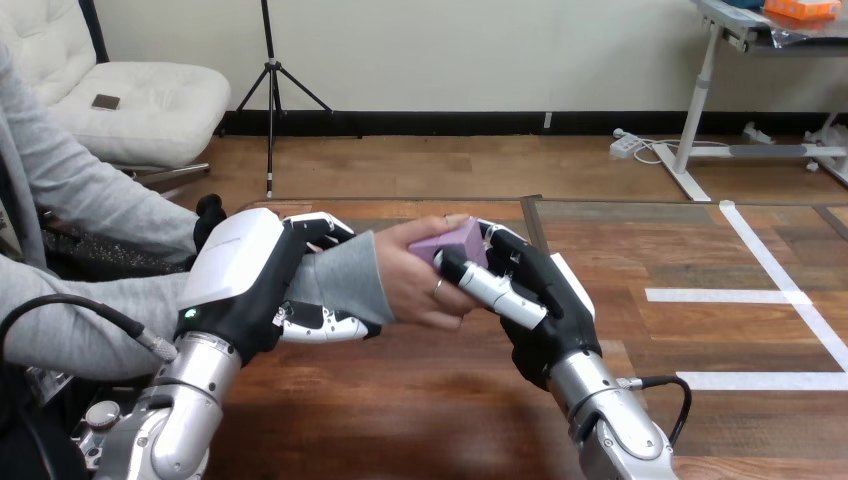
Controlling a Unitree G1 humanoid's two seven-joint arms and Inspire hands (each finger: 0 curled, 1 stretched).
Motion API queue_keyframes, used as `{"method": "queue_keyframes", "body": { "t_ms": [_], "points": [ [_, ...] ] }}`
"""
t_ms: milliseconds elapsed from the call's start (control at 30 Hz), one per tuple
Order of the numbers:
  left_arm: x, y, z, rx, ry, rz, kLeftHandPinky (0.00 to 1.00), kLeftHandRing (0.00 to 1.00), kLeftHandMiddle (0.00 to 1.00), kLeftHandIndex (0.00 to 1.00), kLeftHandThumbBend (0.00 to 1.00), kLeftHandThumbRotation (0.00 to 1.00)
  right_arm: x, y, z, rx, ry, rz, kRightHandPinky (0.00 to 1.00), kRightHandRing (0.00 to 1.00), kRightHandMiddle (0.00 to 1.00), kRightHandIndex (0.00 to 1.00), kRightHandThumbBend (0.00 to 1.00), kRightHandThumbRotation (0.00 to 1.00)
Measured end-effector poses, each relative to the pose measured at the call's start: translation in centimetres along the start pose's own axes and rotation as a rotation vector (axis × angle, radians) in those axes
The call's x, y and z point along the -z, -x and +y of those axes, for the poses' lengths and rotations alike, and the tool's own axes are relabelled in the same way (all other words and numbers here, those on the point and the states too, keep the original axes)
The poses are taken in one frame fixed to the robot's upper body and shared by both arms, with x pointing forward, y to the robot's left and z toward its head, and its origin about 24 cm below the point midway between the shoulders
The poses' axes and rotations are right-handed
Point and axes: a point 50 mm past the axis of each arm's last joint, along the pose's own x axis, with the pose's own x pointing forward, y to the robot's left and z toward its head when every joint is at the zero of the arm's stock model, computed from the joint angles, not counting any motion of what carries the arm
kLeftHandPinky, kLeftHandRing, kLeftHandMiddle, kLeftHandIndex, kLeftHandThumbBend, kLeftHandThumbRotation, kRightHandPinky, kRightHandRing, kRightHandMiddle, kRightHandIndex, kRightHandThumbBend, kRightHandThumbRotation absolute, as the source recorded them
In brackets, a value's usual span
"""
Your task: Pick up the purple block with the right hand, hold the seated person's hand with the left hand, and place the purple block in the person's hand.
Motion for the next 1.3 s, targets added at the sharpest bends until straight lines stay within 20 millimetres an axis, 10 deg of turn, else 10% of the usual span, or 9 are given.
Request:
{"method": "queue_keyframes", "body": {
  "t_ms": [1300],
  "points": [
    [-1.1,1.4,0.7,0.045,0.379,-0.116,0.58,0.73,0.76,0.77,0.83,0.61,1.6,2.8,-2.1,0.006,0.051,0.039,0.67,0.75,0.78,0.78,0.84,0.75]
  ]
}}
